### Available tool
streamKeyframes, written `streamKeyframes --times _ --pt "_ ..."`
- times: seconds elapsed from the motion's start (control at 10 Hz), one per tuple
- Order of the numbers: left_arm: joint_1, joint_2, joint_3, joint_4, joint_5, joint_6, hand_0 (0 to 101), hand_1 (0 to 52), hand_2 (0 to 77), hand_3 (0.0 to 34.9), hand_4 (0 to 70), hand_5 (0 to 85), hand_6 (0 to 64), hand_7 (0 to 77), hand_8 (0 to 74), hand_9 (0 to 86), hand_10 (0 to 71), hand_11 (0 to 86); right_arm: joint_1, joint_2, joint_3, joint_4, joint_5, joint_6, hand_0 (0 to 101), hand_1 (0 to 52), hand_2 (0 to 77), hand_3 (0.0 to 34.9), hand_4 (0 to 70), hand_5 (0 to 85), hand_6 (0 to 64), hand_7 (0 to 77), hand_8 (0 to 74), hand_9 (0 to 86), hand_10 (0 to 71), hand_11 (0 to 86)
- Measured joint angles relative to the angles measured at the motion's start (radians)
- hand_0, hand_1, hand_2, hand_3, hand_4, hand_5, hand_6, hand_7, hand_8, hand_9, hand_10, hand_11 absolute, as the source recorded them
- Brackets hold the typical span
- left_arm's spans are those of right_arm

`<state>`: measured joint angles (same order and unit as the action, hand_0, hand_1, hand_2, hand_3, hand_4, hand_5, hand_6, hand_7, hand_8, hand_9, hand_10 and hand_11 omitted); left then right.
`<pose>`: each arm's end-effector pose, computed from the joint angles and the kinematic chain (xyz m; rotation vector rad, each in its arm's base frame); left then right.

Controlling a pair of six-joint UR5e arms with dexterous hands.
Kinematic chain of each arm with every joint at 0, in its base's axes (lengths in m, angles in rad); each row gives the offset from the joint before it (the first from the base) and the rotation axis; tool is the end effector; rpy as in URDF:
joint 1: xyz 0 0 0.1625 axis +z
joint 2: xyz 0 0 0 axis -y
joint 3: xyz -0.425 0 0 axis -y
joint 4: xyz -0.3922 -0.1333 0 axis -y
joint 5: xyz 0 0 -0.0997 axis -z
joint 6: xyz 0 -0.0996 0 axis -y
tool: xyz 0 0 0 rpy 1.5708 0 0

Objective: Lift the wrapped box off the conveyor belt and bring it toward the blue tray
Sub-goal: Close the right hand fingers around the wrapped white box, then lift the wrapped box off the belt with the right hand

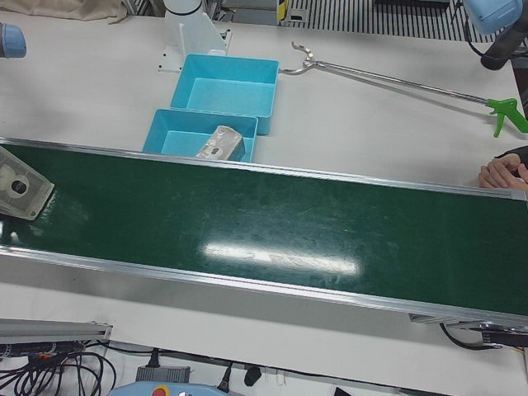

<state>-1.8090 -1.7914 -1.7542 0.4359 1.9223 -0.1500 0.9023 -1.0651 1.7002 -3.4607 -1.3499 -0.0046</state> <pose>-0.2245 -0.5052 0.5257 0.2961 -2.1442 2.2297 -0.2780 -0.6023 0.3662 -0.5914 -2.2997 1.7067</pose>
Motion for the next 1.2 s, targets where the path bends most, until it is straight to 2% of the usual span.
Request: streamKeyframes --times 0.2,0.3,0.6,0.7,0.8,0.9,1.0,1.1,1.2 --pt "0.000 0.000 0.000 0.000 0.000 0.000 0 0.0 1.1 0.0 0.0 1.1 0.5 0.0 0.0 0.0 0.5 0.0 0.001 0.000 0.001 0.000 0.000 0.000 49 18.5 20.7 25.3 10.9 36.5 3.3 25.6 0.0 5.4 0.0 1.1" --pt "0.000 0.000 0.000 0.000 0.000 0.000 0 0.0 0.5 0.0 0.0 1.1 0.5 0.0 0.0 0.0 0.5 0.0 0.002 0.000 0.001 0.000 0.000 0.000 50 18.0 22.9 26.7 10.9 36.5 3.3 25.6 0.0 6.0 0.0 1.1" --pt "0.000 0.000 0.000 0.000 0.000 0.000 0 0.0 0.5 0.0 0.0 1.1 0.5 0.5 0.0 0.0 0.0 0.0 0.011 0.000 0.001 0.000 0.001 0.000 49 19.1 26.7 26.5 10.9 37.6 3.3 25.6 0.0 6.5 0.0 1.1" --pt "0.000 0.000 0.000 0.000 0.000 0.000 0 0.0 0.5 0.0 0.0 1.1 0.5 0.0 0.0 0.0 0.5 0.0 0.010 0.000 0.000 0.000 0.002 0.000 52 18.5 27.8 21.5 11.5 40.9 6.5 30.0 3.3 10.4 0.0 1.1" --pt "0.000 0.000 0.000 0.000 0.000 0.000 0 0.0 0.5 0.0 0.0 1.1 0.0 0.5 0.0 0.0 0.5 0.0 0.004 0.001 -0.002 0.000 0.003 0.000 53 16.9 30.0 18.1 14.2 44.2 13.1 36.5 8.2 15.8 0.0 1.1" --pt "0.000 0.000 0.000 0.000 0.000 0.000 0 0.0 0.5 0.0 0.0 1.1 0.5 0.0 0.0 0.0 0.5 0.0 -0.004 0.001 -0.006 0.000 0.005 0.001 53 16.9 30.0 18.1 14.2 44.2 13.1 36.5 8.2 15.8 0.0 1.1" --pt "0.000 0.000 0.000 0.000 0.000 0.000 0 0.0 1.1 0.0 0.0 1.1 0.5 0.0 0.0 0.0 0.5 0.0 -0.008 0.002 -0.008 -0.004 0.007 0.001 53 12.5 32.2 13.2 17.5 49.1 16.4 40.9 15.8 22.9 3.8 3.8" --pt "0.000 0.000 0.000 0.000 0.000 0.000 0 0.0 0.5 0.0 0.0 1.1 0.5 0.0 0.0 0.0 0.5 0.0 -0.005 0.004 -0.005 -0.009 0.009 0.001 55 11.5 32.7 10.4 20.2 56.2 18.5 42.5 21.8 31.6 9.3 13.1" --pt "0.000 0.000 0.000 0.000 0.000 0.000 0 0.0 0.5 0.0 0.0 1.1 0.5 0.0 0.0 0.0 0.5 0.0 0.002 0.006 0.004 -0.013 0.011 0.001 55 11.5 32.7 10.4 20.2 56.2 18.5 42.5 21.8 31.6 9.3 13.1"
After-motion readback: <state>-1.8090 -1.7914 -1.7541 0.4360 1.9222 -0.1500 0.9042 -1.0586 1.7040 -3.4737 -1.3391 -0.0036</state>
